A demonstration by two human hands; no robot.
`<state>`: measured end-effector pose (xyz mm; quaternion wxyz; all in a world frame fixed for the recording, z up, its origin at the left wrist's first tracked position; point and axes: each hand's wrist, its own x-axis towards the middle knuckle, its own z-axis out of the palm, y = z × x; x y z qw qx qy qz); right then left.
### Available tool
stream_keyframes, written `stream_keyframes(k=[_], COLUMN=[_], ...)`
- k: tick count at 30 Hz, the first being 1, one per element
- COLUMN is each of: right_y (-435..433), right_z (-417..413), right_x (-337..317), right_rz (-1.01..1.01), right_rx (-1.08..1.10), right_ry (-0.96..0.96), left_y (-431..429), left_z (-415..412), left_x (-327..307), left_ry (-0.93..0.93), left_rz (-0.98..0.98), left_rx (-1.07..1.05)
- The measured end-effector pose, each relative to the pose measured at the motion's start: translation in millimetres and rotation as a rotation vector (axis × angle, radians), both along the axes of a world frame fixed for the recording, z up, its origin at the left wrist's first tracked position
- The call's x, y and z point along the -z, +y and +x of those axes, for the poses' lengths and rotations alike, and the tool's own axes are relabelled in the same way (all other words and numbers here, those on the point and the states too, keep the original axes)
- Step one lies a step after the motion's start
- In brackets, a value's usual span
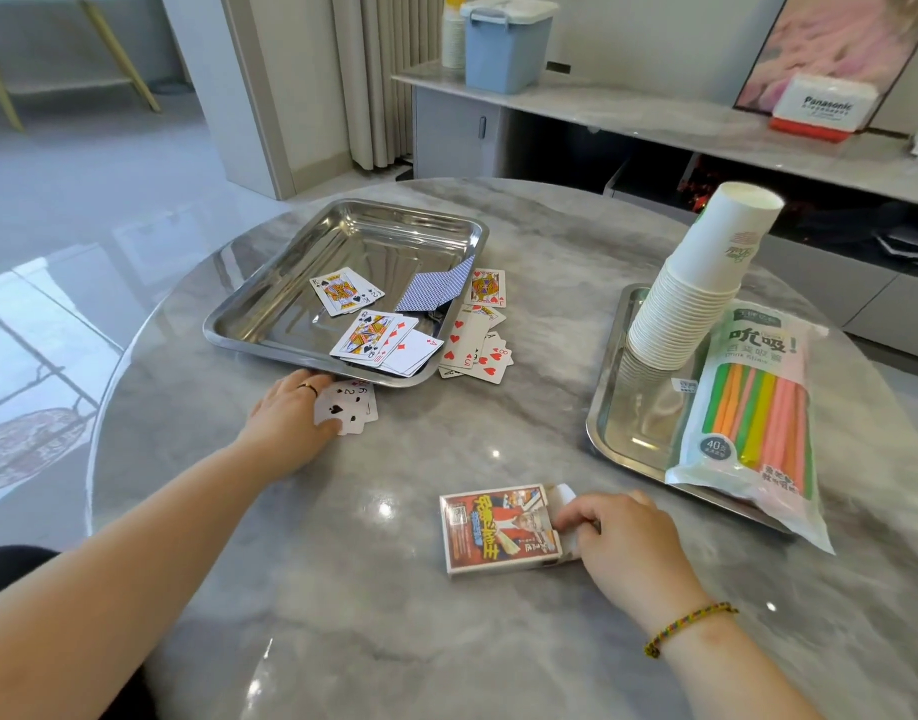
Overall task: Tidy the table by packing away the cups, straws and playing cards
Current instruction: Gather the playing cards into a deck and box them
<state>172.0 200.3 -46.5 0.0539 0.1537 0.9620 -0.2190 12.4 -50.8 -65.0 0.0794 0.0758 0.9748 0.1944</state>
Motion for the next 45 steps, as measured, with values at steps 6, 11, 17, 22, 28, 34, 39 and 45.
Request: stream_keyframes(k=[6,11,17,22,28,34,39,45], right_y=[-0.9,0.0,-0.4,2.3,-0.6,-2.3,-7.0,-9.1], right_z=[-0.9,-0.2,1.3,3.9,5.9,8.2,6.9,6.1], right_x=[-1.2,0.2,0.5,0.2,-1.4,-8.0,-15.7,-18.9], right_rz=[0.032,0.039,0.037,0.042,0.078,-0.010,-0.351,-0.721], right_rx=[-0.015,-0.024,-0.021,-0.008,-0.020,-0.002,0.048,0.039], right_ry=[-0.037,-0.052,-0.060,-0.043,-0.001,0.231,0.451,0.462], left_y=[-0.5,6.2,7.9,10.4,14.3,25.2,63.5,123.9], left_z=[-13.5,-16.3,-8.1,4.5,31.2,52.3,70.7,102.1], left_x=[-16.9,-21.3,-27.0,-24.2,-15.5,-20.0,-47.2,-61.3], left_ry=[-0.151,-0.214,-0.361,-0.269,-0.187,-0.224,-0.241,-0.241], left_rz=[-0.203,-0.283,-0.224,-0.187,0.064,0.588,1.172,1.381], left_rx=[0.051,0.085,0.036,0.022,-0.071,-0.189,-0.153,0.012])
